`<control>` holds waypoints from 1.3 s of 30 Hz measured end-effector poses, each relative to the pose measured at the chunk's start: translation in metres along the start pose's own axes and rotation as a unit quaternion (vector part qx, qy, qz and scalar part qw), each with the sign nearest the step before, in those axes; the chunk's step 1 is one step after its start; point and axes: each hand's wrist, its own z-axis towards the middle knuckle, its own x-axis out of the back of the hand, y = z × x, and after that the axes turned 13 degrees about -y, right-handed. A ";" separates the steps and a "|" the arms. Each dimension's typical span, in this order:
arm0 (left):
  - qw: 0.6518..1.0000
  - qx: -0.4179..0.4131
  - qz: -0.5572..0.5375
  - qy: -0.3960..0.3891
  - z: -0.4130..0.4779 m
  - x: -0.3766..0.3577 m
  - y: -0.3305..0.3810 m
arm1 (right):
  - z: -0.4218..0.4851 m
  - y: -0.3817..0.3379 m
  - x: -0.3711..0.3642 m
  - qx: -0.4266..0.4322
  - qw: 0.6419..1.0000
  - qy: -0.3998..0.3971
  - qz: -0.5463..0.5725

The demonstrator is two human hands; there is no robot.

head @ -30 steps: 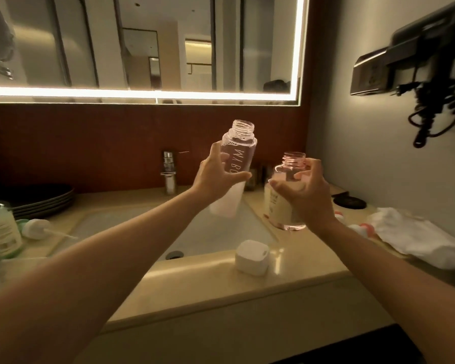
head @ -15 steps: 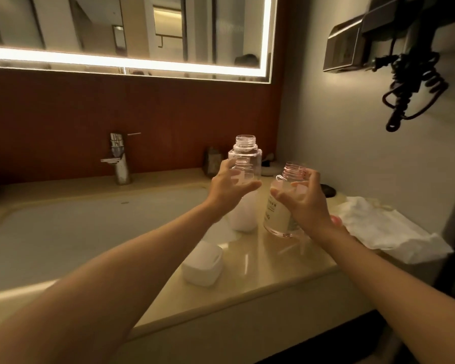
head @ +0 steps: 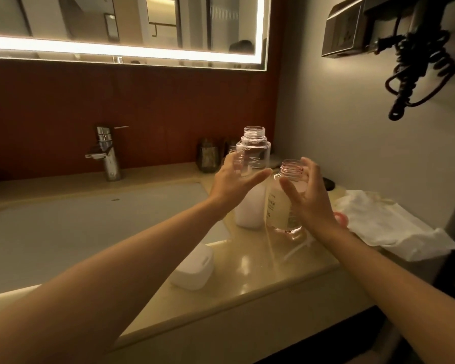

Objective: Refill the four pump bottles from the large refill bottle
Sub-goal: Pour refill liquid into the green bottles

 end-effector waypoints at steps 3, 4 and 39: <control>1.000 0.013 -0.008 0.004 -0.005 0.003 0.002 | -0.003 -0.018 0.005 0.050 0.996 0.076 -0.024; 1.000 0.017 -0.010 0.003 -0.006 0.006 0.002 | -0.004 -0.025 0.005 0.074 0.991 0.110 -0.036; 0.833 -0.025 0.141 0.534 -0.385 0.314 -0.013 | -0.135 -0.355 -0.325 0.209 0.856 -0.408 0.240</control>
